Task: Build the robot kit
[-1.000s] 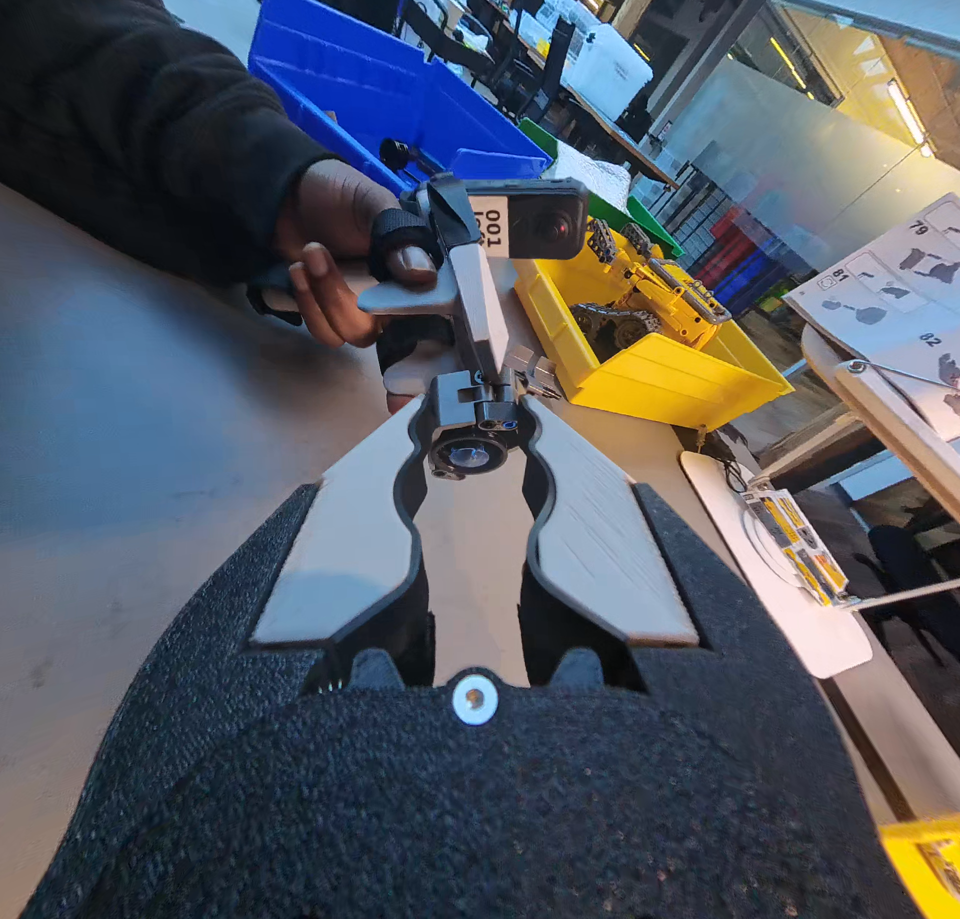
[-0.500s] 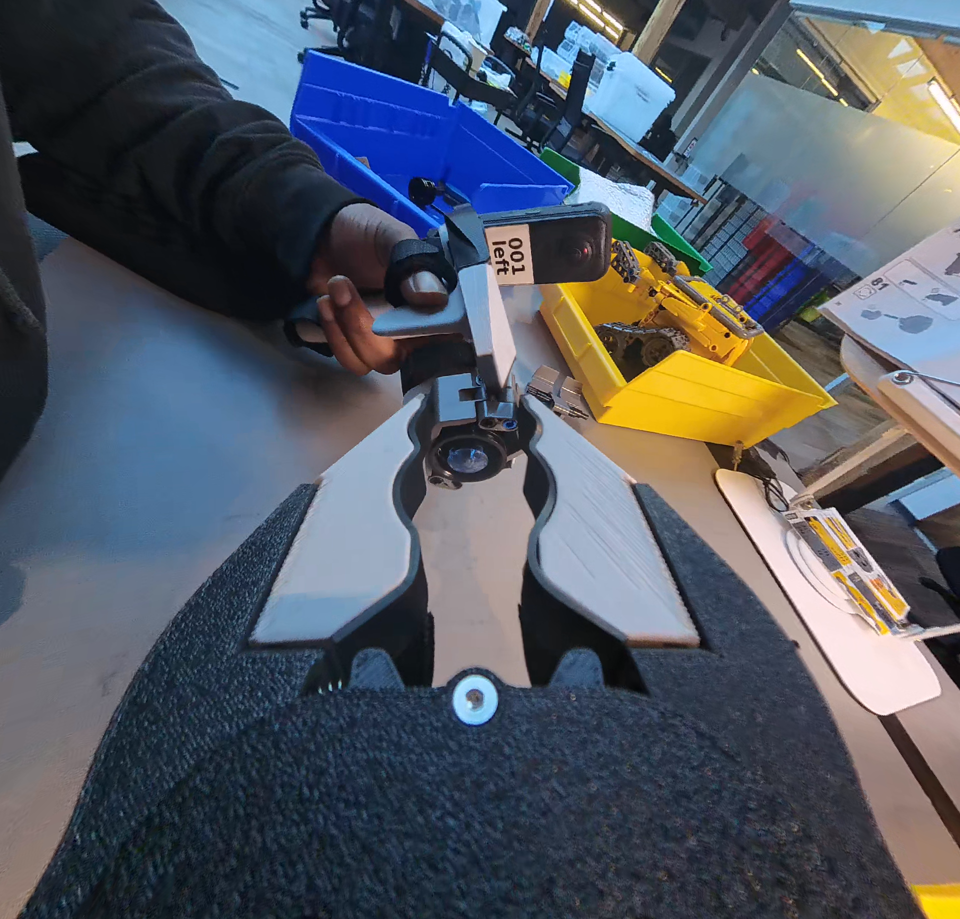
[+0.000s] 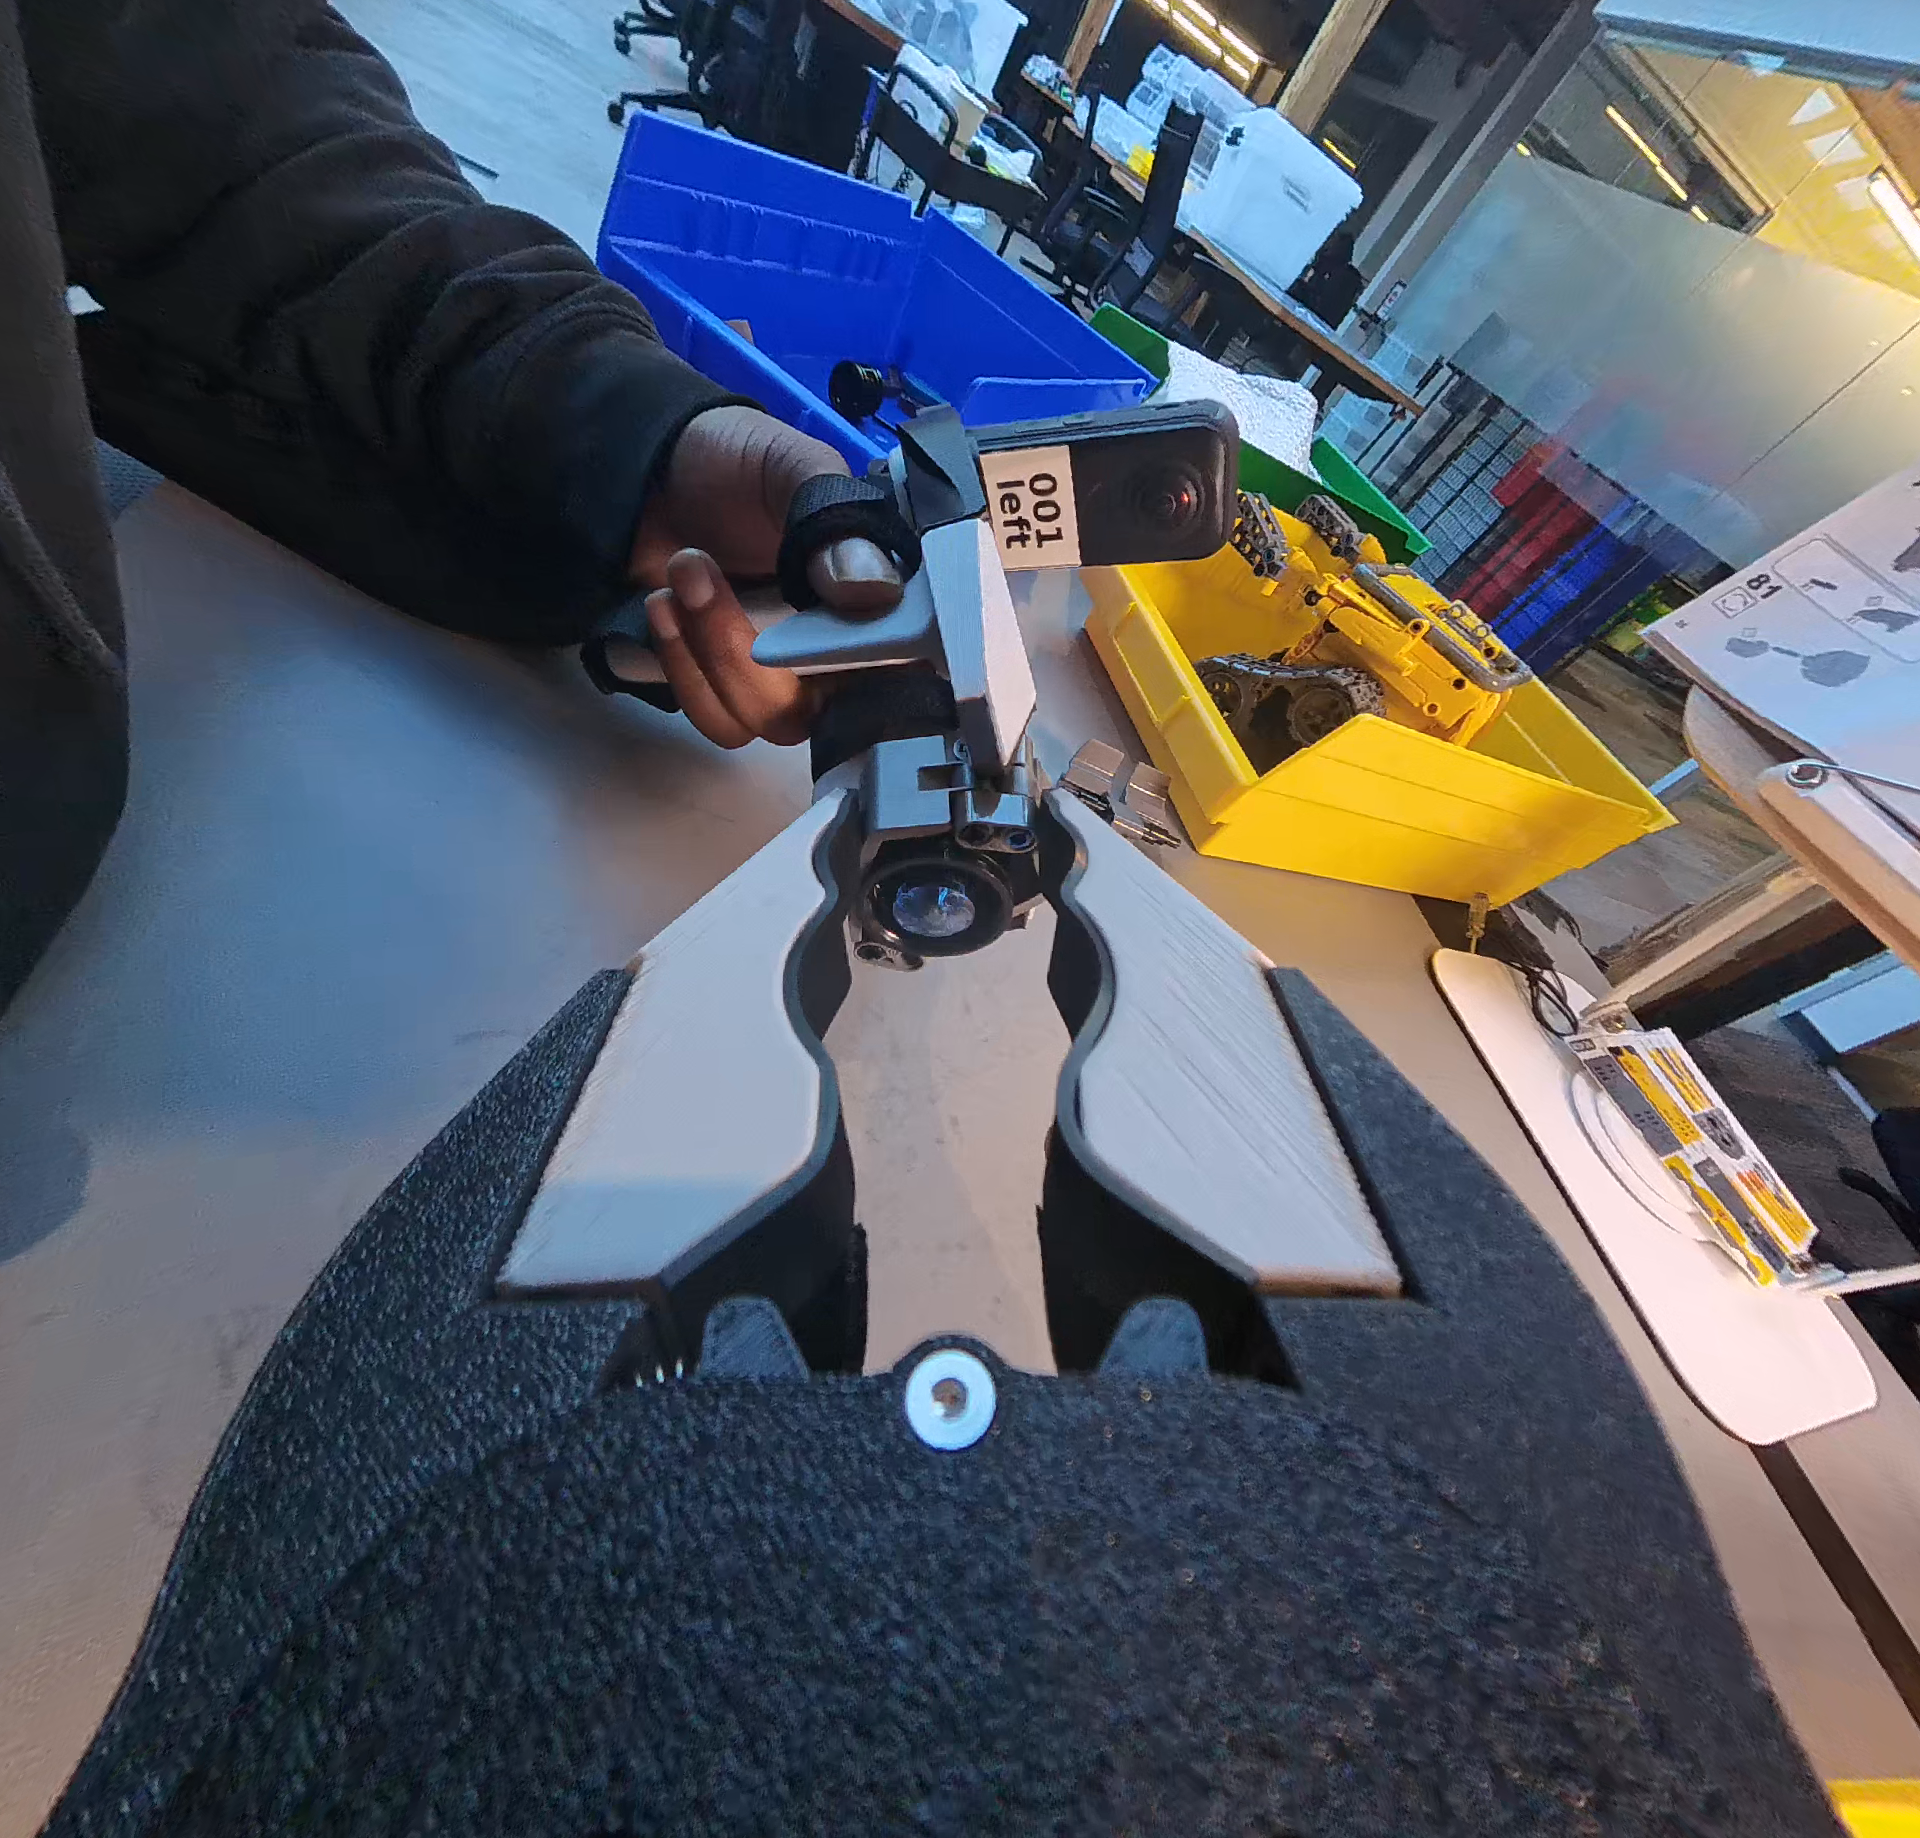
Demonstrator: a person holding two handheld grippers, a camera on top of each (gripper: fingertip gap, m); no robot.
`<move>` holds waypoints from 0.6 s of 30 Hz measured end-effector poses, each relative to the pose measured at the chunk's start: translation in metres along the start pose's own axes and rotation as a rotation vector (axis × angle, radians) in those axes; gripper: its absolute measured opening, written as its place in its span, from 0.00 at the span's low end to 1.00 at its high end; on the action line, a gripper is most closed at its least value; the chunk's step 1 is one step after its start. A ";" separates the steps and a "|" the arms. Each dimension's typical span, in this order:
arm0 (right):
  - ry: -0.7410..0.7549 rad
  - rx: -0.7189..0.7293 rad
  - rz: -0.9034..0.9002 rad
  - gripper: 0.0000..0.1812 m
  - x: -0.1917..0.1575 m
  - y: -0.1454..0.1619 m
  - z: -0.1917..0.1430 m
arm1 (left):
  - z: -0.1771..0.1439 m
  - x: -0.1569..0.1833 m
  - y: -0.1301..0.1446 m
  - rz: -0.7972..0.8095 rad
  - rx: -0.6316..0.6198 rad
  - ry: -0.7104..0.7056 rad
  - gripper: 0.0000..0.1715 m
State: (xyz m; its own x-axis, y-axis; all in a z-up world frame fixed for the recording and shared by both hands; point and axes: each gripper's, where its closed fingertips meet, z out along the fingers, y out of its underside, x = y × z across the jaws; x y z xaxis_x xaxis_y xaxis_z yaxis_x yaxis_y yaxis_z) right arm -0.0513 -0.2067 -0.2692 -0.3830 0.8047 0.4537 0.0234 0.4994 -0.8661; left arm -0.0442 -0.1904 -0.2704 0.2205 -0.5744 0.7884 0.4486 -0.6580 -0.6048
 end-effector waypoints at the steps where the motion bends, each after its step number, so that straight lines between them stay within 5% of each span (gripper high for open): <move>1: -0.004 0.001 0.006 0.18 0.000 -0.001 0.000 | 0.000 0.001 0.000 -0.001 0.004 0.003 0.20; 18: -0.118 0.054 0.072 0.17 -0.009 -0.004 -0.009 | 0.003 0.006 0.009 0.075 -0.055 0.004 0.18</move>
State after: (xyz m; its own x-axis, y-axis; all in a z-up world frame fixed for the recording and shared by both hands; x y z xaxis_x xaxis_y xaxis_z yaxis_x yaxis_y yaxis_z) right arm -0.0393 -0.2131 -0.2679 -0.4882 0.7930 0.3645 0.0060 0.4207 -0.9072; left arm -0.0364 -0.1985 -0.2705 0.2477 -0.6251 0.7402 0.3825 -0.6388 -0.6675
